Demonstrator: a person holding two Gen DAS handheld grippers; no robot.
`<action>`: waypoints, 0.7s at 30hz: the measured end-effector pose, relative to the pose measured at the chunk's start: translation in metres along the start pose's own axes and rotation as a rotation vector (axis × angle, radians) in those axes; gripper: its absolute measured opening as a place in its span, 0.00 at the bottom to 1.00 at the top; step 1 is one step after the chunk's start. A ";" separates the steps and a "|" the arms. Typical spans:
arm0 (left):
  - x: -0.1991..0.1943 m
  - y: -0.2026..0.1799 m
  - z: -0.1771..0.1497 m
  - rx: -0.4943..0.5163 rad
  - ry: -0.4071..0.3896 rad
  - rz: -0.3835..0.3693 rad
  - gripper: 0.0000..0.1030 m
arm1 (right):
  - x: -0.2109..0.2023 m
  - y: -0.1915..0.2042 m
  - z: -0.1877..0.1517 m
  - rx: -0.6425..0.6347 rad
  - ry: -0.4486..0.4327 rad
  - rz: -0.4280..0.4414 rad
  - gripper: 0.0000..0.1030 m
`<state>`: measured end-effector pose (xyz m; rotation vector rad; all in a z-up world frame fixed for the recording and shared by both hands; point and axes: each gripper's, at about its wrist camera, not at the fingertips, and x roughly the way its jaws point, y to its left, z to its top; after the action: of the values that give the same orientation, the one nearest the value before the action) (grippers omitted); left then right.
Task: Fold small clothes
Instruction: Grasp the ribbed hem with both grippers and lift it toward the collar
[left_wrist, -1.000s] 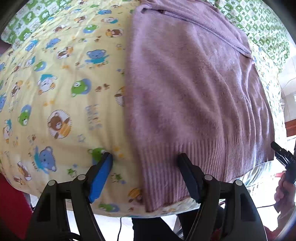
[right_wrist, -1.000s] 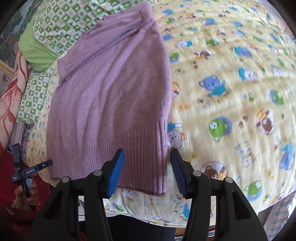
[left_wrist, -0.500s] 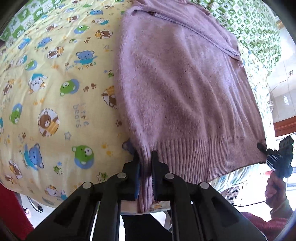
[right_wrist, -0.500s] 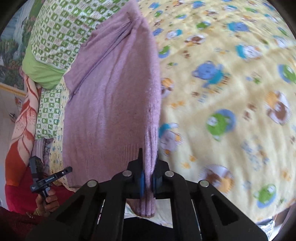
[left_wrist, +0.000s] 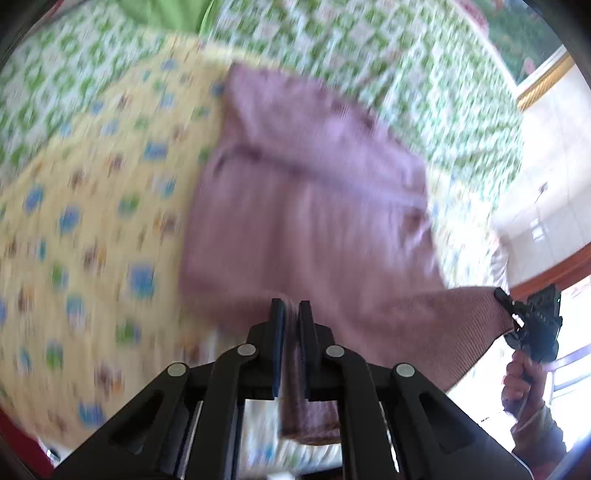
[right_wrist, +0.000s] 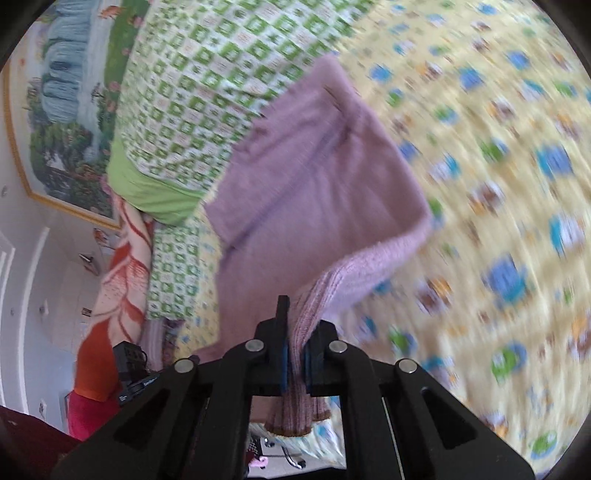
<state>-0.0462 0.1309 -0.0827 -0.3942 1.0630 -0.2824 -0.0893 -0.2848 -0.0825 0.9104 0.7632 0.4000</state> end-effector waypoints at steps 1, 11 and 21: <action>0.001 -0.004 0.016 -0.003 -0.026 -0.005 0.04 | 0.002 0.007 0.014 -0.012 -0.021 0.026 0.06; 0.043 -0.018 0.129 0.053 -0.051 0.037 0.04 | 0.075 0.037 0.137 -0.075 -0.040 0.068 0.07; 0.116 -0.032 0.067 0.302 0.213 0.090 0.63 | 0.106 0.014 0.135 -0.069 0.060 0.057 0.07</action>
<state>0.0655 0.0665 -0.1308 -0.0454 1.2210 -0.4045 0.0816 -0.2875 -0.0637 0.8601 0.7754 0.5026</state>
